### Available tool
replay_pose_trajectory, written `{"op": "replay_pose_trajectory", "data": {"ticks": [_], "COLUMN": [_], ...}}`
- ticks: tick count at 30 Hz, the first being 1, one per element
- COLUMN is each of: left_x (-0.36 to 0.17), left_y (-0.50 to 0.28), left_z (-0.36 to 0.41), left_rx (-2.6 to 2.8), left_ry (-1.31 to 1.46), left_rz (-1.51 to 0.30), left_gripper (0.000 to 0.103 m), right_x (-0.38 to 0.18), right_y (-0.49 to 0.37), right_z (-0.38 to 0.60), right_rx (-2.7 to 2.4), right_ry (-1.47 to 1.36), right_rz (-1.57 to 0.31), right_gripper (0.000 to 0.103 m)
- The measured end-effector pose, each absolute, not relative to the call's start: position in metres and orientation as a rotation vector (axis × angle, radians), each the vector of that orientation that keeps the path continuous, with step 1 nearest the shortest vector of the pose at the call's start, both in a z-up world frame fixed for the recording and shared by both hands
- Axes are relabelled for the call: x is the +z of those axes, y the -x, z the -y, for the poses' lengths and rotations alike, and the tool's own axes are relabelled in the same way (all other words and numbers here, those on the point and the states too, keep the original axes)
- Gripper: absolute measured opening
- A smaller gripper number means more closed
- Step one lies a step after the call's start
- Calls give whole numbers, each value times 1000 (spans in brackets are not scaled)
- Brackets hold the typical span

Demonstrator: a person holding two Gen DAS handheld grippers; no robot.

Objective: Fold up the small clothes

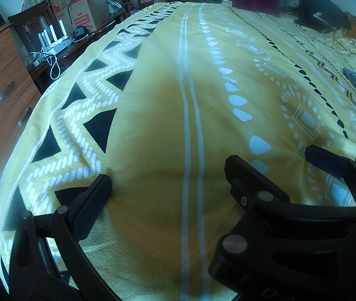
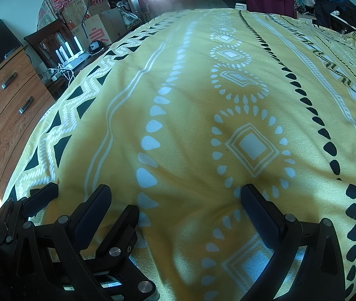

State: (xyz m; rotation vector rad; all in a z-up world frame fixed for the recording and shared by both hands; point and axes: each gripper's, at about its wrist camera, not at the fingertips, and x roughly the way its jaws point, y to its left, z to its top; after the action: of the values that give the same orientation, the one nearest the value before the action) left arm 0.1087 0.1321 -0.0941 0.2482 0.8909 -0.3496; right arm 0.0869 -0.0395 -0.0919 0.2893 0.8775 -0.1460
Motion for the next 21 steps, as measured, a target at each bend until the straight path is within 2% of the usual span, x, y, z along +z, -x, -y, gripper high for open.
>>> {"op": "replay_pose_trajectory", "data": {"ticks": [21], "left_x": [-96], "left_y": [-109], "left_z": [-131], "left_rx": [-361], "left_ry": [-240], "left_rz": [-892], "left_gripper": [103], "right_x": [-92], "right_y": [-89], "right_z": [37], "right_rx": [-161], "right_ry": [-275], "right_rz": [-879], "right_gripper": [103]}}
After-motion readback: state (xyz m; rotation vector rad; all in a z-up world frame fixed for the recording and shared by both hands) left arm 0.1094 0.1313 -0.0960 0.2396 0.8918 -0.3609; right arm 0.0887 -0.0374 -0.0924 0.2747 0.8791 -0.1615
